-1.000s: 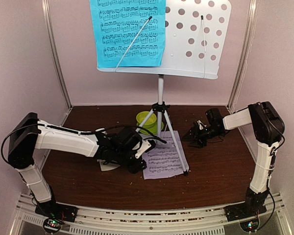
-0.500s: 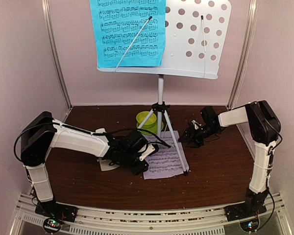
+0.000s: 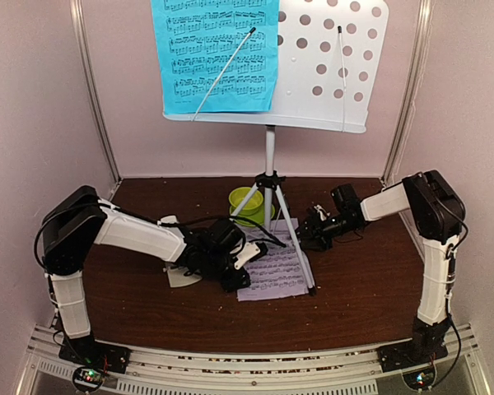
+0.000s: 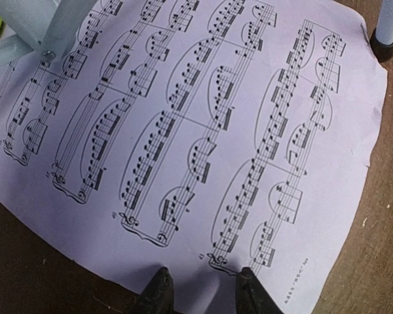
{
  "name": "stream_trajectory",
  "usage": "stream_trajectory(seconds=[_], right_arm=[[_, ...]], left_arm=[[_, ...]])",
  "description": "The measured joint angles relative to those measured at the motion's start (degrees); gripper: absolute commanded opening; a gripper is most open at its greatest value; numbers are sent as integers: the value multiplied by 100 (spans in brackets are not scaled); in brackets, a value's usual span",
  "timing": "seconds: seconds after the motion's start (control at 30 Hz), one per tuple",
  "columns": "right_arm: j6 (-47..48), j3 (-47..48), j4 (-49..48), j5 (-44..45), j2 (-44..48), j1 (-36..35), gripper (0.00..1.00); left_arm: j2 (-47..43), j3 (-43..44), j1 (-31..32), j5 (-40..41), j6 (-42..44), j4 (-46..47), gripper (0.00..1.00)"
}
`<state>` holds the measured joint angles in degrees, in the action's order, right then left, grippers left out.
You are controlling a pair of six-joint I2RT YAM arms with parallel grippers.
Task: Set up the instrument practice props
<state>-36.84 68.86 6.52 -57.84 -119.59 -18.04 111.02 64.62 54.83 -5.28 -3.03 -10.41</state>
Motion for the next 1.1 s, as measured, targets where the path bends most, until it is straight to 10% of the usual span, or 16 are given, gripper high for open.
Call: stream_trajectory(seconds=[1.1], right_arm=[[216,-1091,398,-133,791,-551,55]], left_arm=[[262,337,-85,-251,299,-9,30]])
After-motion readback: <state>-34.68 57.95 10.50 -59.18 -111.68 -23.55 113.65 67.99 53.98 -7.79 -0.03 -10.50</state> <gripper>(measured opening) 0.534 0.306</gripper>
